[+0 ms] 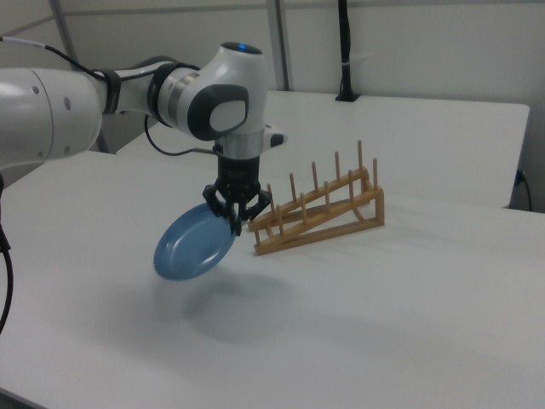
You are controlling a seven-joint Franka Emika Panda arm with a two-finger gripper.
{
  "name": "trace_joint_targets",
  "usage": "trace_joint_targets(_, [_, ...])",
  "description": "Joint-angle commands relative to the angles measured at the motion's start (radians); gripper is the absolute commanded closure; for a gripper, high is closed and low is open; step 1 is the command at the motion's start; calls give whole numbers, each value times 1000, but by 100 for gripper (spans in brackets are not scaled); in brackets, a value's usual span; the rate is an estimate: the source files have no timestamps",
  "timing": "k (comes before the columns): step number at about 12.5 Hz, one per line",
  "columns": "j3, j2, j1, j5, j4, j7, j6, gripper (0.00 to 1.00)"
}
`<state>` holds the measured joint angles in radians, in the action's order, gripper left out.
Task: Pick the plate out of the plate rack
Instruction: 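Carry the plate away from the rack and lower it flat onto the table, then open the gripper to release the plate rim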
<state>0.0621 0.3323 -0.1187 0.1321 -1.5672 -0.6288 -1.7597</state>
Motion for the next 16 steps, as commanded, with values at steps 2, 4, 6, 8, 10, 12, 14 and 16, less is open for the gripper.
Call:
trace_joint_targets(2, [7, 8, 42, -43, -94, -169, 63, 98])
trace_joint_targets(4, [8, 60, 72, -72, -112, -202, 65, 98])
trace_joint_targets(6, [8, 112, 91, -126, -112, -216, 63, 98])
trace_joint_targets(8, [7, 126, 91, -126, -112, -265, 65, 96])
trace_joint_targets(10, [7, 129, 91, -126, -112, -276, 75, 74])
trace_joint_targets(12, [8, 113, 91, -129, -97, -238, 88, 28])
trace_joint_targets(14, [8, 81, 88, -131, -70, -146, 94, 4])
trace_joint_targets(16, [8, 35, 90, -131, -56, -15, 88, 2])
